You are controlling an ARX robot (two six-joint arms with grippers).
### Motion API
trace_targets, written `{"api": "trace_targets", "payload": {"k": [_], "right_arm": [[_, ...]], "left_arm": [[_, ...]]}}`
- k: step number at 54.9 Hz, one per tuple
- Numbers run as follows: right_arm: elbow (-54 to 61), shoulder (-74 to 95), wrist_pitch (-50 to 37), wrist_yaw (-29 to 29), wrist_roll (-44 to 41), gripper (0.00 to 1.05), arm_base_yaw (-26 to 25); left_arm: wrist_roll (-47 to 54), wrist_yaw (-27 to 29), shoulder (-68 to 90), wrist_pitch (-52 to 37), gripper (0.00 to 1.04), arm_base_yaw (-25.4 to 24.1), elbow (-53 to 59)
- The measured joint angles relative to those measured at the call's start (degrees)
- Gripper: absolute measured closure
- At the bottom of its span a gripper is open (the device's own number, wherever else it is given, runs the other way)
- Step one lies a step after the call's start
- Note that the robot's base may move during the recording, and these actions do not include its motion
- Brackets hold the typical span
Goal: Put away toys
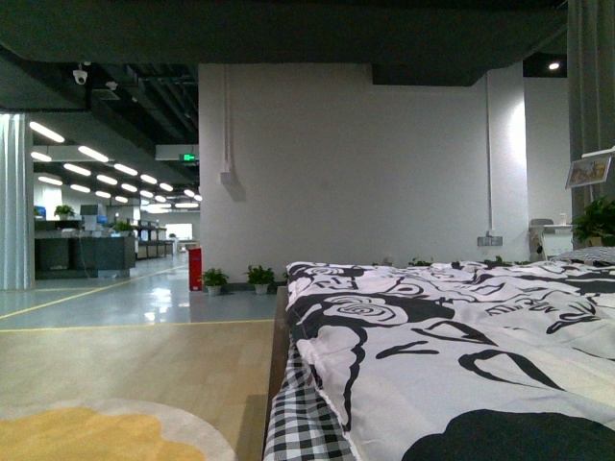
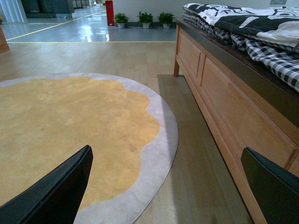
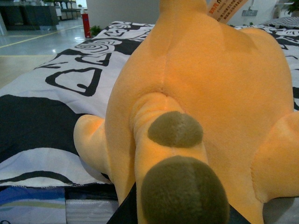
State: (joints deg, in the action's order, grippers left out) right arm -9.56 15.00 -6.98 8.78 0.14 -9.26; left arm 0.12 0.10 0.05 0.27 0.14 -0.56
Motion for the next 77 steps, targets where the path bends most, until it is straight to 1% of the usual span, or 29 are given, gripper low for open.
{"api": "trace_targets", "payload": {"k": [4, 8, 12, 14, 17, 20, 50, 77], "right_arm": [[1.03, -1.22, 0.04, -1.66, -0.02, 0.94, 1.51], [1.90, -2.47, 0.26, -7.52, -0.04, 0.94, 6.19], [2.62, -3.41, 0.39, -8.17, -0.15, 0.94, 8.26], [2.75, -5.55, 3.23, -8.37, -0.22, 0.94, 8.72], [3.37, -8.83, 6.25, -8.57, -0.22, 0.94, 8.90], [3.82, -10.51, 6.80, -8.59, -0.22, 0.94, 9.01], [8.15, -14.88, 6.40, -8.57, -0.22, 0.94, 9.05], [8.20, -14.88, 6.34, -8.57, -0.22, 0.94, 9.05]], "left_arm": [[0.00, 0.00, 0.00, 0.00, 0.06, 0.00, 0.00], [0.00, 0.00, 0.00, 0.00, 0.06, 0.00, 0.00], [0.00, 0.00, 0.00, 0.00, 0.06, 0.00, 0.00], [0.00, -0.07, 0.00, 0.00, 0.06, 0.00, 0.00], [0.00, -0.02, 0.00, 0.00, 0.06, 0.00, 0.00], [0.00, -0.04, 0.00, 0.00, 0.06, 0.00, 0.00], [0.00, -0.09, 0.00, 0.00, 0.06, 0.00, 0.00], [0.00, -0.09, 0.00, 0.00, 0.06, 0.00, 0.00]]}}
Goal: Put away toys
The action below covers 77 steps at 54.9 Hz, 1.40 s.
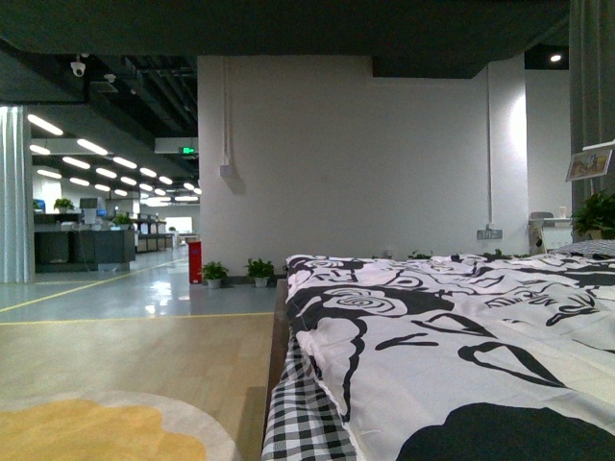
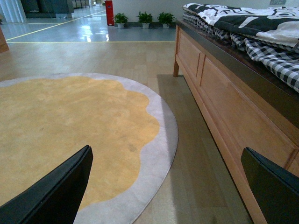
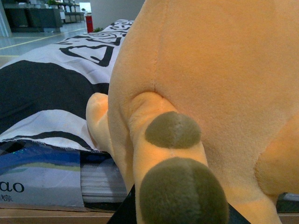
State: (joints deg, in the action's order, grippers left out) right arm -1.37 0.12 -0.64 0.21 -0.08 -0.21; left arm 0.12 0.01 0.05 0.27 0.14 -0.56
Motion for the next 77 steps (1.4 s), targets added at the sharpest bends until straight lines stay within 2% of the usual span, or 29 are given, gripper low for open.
{"api": "trace_targets", "payload": {"k": [77], "right_arm": [[0.48, 0.00, 0.17, 0.81, 0.02, 0.94, 0.24]], "left_arm": [[0.00, 0.33, -0.07, 0.00, 0.06, -0.04, 0.00]]}}
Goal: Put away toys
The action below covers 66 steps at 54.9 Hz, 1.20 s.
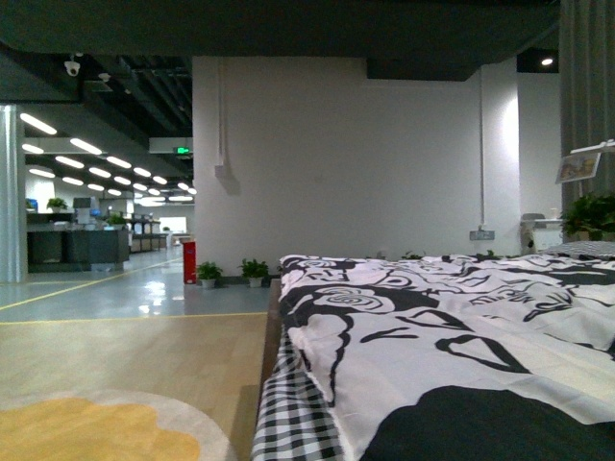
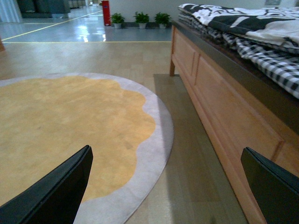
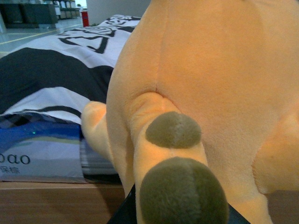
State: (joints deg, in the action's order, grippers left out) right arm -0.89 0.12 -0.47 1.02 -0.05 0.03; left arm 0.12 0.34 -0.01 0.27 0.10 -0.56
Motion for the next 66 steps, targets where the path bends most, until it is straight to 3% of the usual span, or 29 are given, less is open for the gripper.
{"api": "trace_targets", "payload": {"k": [66], "right_arm": [[0.09, 0.20, 0.66, -1.03, 0.22, 0.94, 0.00]], "left_arm": [[0.00, -0.20, 0.04, 0.00, 0.06, -0.09, 0.00]]}}
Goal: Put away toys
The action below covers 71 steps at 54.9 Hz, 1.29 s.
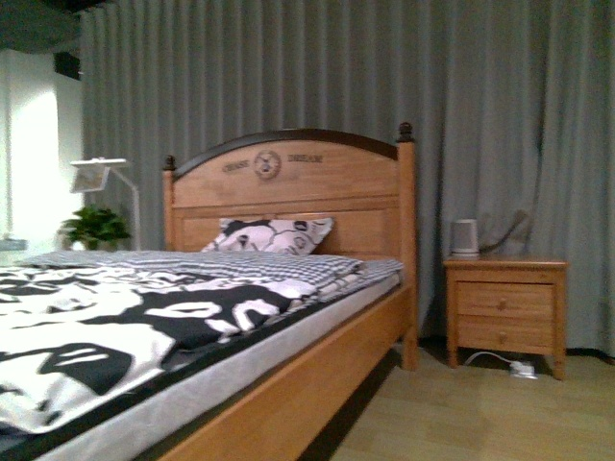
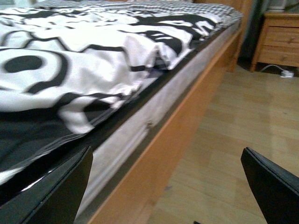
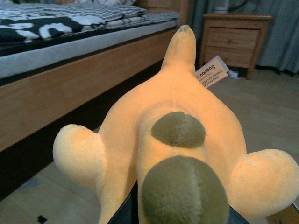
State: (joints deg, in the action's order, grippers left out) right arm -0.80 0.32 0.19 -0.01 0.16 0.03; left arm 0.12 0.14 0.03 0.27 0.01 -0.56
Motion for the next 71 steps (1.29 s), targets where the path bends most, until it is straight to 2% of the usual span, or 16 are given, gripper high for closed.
{"api": "trace_targets", "payload": {"k": [71], "right_arm": [[0.00, -0.02, 0.00, 0.13, 0.00, 0.94, -0.04]], "left_arm": [[0.02, -0.17, 0.02, 0.00, 0.06, 0.09, 0.00]]}}
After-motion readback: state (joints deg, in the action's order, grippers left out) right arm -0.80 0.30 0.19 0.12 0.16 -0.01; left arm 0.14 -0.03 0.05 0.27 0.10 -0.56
